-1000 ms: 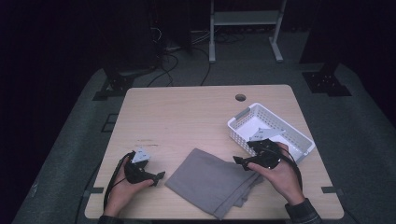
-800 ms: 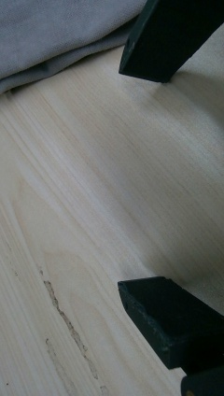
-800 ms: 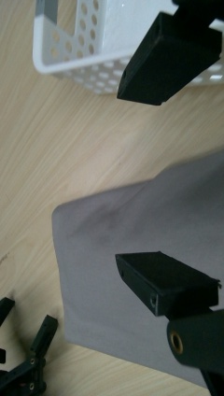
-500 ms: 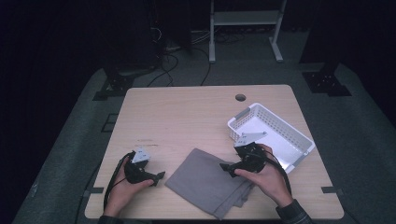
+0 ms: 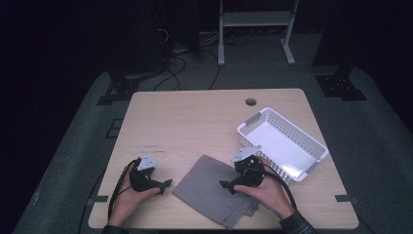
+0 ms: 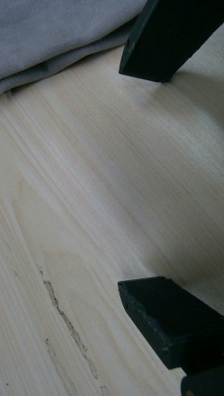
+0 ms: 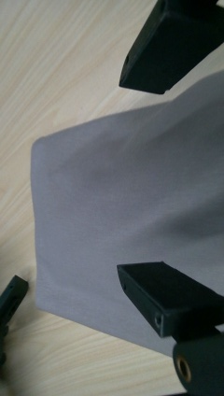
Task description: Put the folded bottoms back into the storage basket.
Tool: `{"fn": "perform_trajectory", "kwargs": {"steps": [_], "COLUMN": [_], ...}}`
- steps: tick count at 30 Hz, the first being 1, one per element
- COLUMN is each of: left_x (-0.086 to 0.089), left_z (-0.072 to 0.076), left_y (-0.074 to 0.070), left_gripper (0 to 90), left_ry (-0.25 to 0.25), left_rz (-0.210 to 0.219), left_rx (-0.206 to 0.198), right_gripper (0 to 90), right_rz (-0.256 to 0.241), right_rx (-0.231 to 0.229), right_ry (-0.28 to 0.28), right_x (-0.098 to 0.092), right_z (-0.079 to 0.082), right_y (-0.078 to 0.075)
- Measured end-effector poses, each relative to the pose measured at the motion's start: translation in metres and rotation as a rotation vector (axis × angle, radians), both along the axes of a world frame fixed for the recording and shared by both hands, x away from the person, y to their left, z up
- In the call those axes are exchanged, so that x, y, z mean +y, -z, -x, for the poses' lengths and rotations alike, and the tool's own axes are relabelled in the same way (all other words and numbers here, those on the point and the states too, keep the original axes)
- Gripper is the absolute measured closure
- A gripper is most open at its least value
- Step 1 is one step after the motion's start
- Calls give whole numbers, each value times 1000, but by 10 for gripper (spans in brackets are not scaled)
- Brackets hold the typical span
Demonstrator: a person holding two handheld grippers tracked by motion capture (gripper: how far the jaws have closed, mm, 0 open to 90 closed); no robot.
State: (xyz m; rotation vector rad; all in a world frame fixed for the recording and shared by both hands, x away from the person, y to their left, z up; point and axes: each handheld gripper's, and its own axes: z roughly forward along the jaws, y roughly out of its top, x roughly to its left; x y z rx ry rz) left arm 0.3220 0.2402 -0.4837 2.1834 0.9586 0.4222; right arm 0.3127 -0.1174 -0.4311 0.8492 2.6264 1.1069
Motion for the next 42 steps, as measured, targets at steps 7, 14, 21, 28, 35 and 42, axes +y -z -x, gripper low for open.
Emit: {"fn": "perform_trajectory", "kwargs": {"steps": [7, 14, 21, 28, 35, 42], "left_x": [0, 0, 0, 0, 0, 0], "left_z": [0, 0, 0, 0, 0, 0], "left_y": [0, 0, 0, 0, 0, 0], "left_gripper": [0, 0, 0, 0, 0, 0], "left_ry": [0, 0, 0, 0, 0, 0], "left_rz": [0, 0, 0, 0, 0, -1], "left_rx": [0, 0, 0, 0, -1, -1], "right_gripper": [27, 27, 5, 0, 87, 430], "right_rz": [33, 54, 99, 103, 99, 71], "right_rx": [15, 14, -13, 10, 15, 30], "right_ry": [-30, -43, -56, -60, -54, -103], "right_x": [12, 21, 28, 29, 29, 28], "right_z": [1, 2, 5, 3, 5, 10], "right_y": [15, 27, 39, 43, 42, 36]}}
